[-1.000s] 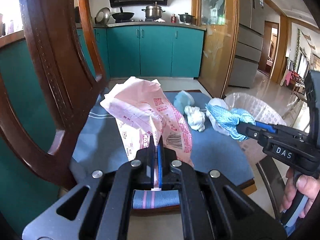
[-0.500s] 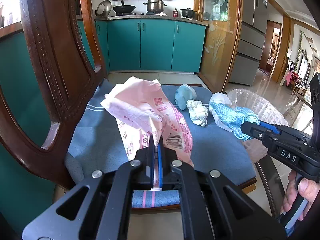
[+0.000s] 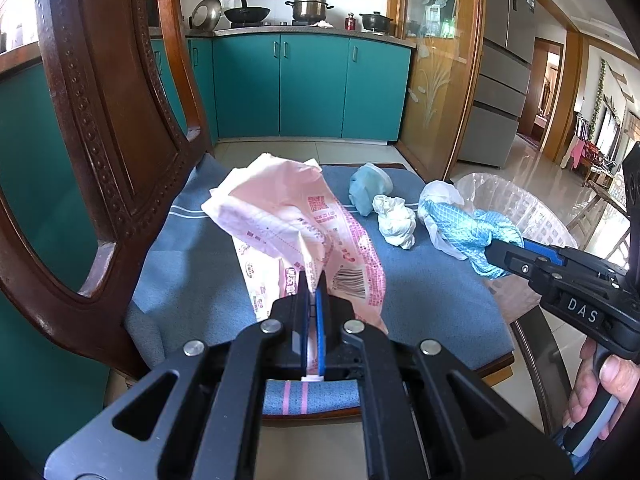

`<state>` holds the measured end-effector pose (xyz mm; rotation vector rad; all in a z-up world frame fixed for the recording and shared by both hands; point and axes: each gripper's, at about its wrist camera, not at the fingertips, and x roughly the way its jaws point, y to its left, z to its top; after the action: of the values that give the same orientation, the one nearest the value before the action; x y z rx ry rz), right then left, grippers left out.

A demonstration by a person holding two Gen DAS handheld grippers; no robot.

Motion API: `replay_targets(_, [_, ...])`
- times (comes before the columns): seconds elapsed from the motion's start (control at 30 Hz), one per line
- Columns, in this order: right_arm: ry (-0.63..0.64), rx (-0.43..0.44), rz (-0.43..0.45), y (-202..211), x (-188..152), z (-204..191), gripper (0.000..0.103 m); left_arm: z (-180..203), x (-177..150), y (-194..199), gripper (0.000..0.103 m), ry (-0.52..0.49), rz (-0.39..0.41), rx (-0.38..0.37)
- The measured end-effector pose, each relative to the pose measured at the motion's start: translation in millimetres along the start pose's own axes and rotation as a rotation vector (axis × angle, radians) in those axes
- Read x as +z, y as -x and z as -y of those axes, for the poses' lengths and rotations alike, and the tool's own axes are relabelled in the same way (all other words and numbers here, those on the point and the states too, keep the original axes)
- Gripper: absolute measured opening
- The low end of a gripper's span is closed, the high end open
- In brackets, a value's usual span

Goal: Collect trash
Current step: 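Lift the pink bag with the left tool while the right tool lifts the blue cloth, then carry the blue cloth over the basket and open the right tool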

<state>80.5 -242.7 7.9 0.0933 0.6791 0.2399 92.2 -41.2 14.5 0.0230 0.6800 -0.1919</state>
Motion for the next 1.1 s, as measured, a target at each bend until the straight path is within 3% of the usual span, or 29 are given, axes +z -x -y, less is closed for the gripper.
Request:
replay_targets(0.5, [-0.004,-0.007,0.01,0.2,0.9,2.2,0.029,1.2,-0.9,-0.9,0.004,-0.003,-0.007,0.0])
replay_targets(0.6, [-0.032,-0.035,0.055,8.5,11.0,21.2,0.029,1.1,-1.4,-0.5,0.004,-0.005,-0.006,0.002])
replay_targets(0.7, [-0.143,-0.088,0.124,23.4,25.9,66.6,0.031,1.0,-1.9,-0.6,0.004,-0.007,-0.008,0.002])
replay_targets(0.73, [-0.195,-0.117,0.145,27.9,30.2,89.3,0.033,1.5,-1.9,-0.9,0.004,-0.008,-0.009,0.001])
replay_targets(0.77, [-0.221,-0.138,0.155,29.1,32.0,100.7,0.049,2.4,-2.0,-1.6,0.004,-0.011,-0.011,-0.002])
replay_targets(0.8, [-0.248,-0.152,0.159,30.1,32.6,112.9,0.075,3.1,-2.0,-2.4,0.004,-0.012,-0.012,-0.005])
replay_targets(0.83, [-0.277,-0.167,0.153,29.8,32.4,127.0,0.083,4.6,-1.8,-3.4,0.004,-0.015,-0.013,-0.011])
replay_targets(0.9, [-0.335,-0.206,0.173,37.0,29.6,146.3,0.086,10.1,-1.3,-4.5,0.004,-0.03,-0.011,-0.028])
replay_targets(1.1, [-0.475,-0.226,0.347,82.2,20.2,171.3,0.094,36.9,-5.3,-7.5,0.004,-0.097,-0.012,-0.074])
